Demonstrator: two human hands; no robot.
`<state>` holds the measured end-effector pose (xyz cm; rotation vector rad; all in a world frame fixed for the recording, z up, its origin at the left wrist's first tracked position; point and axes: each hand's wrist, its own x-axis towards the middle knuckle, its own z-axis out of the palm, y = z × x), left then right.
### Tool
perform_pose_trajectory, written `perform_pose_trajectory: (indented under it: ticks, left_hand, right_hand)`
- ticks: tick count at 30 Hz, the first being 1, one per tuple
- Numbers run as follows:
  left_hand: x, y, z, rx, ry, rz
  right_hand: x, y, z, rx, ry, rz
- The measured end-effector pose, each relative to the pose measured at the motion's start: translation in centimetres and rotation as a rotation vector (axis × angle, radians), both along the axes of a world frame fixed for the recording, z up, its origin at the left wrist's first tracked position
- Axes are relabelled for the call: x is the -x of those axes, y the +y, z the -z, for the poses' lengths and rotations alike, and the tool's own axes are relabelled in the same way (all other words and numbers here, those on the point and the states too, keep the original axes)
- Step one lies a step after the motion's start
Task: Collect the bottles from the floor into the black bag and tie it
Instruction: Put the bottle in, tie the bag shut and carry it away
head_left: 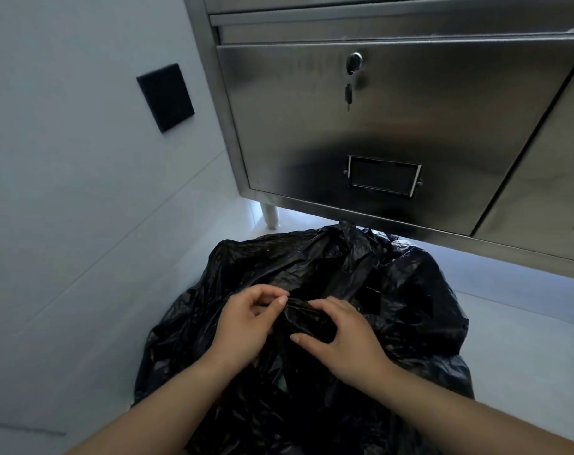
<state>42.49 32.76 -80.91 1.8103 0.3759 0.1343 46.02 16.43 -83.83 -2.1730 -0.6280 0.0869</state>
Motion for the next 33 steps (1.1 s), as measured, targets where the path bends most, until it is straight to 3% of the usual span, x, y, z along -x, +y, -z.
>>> perform_pose_trajectory:
  ticks: [10,18,28,33]
  left_hand:
    - [-0.3,0.5,-0.4,0.100,0.025,0.057]
    - [-0.2,0.9,-0.3,0.070,0.016,0.086]
    - [-0.7,-0.2,-0.7,0.138,0.058,0.108]
    - [-1.0,-1.6,-0.5,0.209,0.070,0.078]
  right_hand:
    - [0.9,2.4,0.5,-0.089,0.144,-0.033]
    - [-0.2,1.3,0.6,-0.184,0.089,0.020]
    - [-0.5,-0.3,0.2,-0.215,0.190,-0.057]
    - [0.7,-0.2,-0.1,-0.221,0.089,-0.031]
